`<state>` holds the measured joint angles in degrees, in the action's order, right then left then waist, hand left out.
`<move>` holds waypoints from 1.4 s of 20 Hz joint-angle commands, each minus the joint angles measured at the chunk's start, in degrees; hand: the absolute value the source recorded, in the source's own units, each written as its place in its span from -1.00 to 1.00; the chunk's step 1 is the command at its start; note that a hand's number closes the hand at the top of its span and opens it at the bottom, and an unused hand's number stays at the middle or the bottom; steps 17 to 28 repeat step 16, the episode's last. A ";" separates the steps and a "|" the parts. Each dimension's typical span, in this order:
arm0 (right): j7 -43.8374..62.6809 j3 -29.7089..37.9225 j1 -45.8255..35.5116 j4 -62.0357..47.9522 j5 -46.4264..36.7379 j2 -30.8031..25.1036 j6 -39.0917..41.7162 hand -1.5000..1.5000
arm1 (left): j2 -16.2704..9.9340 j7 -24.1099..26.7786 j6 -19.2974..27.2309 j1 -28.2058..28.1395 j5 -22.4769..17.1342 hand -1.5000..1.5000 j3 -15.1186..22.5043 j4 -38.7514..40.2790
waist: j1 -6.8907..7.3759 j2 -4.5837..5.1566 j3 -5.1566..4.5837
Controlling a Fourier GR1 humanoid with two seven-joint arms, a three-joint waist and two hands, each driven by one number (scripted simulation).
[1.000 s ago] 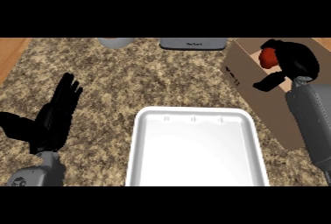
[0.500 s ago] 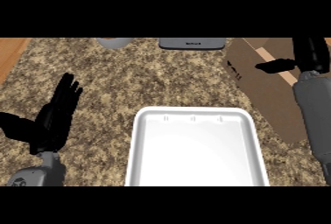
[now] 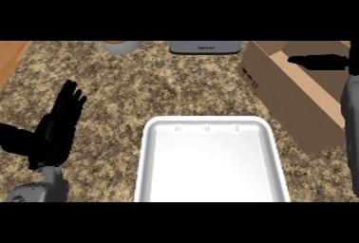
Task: Pick the bell pepper from the tray and place it in the cardboard box
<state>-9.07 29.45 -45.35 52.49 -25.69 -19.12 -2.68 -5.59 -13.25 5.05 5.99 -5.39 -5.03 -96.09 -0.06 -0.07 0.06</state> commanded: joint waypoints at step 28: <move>-13.86 9.36 8.50 -8.83 19.98 -11.33 7.24 -1.00 | -2.18 1.72 -3.06 2.20 -2.42 0.00 -3.15 4.07 | 0.44 0.20 -0.04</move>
